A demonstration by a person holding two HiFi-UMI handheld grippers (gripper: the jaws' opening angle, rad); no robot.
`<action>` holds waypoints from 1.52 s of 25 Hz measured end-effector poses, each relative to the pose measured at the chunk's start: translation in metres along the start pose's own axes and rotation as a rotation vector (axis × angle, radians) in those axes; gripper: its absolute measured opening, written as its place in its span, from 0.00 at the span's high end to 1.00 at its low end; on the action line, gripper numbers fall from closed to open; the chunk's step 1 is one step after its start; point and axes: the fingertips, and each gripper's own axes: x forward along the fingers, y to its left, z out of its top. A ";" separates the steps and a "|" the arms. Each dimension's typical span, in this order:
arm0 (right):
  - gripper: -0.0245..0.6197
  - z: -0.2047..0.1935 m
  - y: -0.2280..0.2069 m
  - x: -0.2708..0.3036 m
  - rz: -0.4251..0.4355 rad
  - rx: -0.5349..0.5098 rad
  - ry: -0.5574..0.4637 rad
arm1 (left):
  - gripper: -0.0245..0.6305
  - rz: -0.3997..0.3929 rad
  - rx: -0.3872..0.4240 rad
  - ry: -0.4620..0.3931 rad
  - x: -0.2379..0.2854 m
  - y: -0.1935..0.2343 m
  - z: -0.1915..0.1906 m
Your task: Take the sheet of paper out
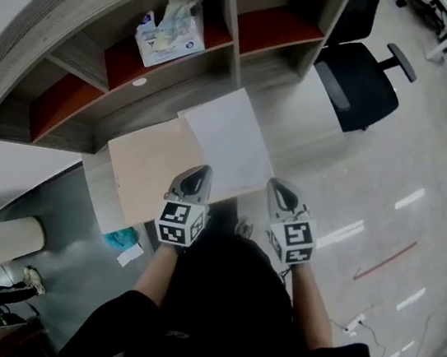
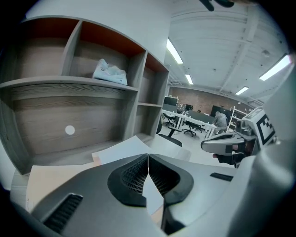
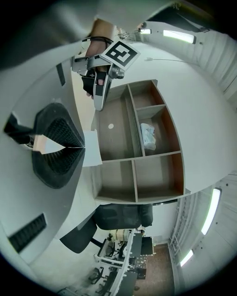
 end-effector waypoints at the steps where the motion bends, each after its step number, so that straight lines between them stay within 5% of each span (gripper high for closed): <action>1: 0.94 -0.002 -0.003 0.006 -0.004 0.011 0.014 | 0.89 -0.002 0.001 0.006 0.004 0.004 -0.001; 14: 0.93 -0.028 -0.022 0.049 -0.037 0.053 0.190 | 0.89 -0.001 -0.044 0.084 0.046 0.060 -0.019; 25: 0.93 -0.033 -0.038 0.067 -0.038 0.064 0.223 | 0.89 0.037 -0.094 0.115 0.069 0.092 -0.032; 32: 0.93 -0.036 -0.043 0.072 -0.045 0.070 0.252 | 0.89 0.066 -0.023 0.134 0.088 0.116 -0.041; 38: 0.93 -0.038 -0.043 0.075 -0.049 0.087 0.265 | 0.89 0.071 -0.059 0.191 0.106 0.139 -0.057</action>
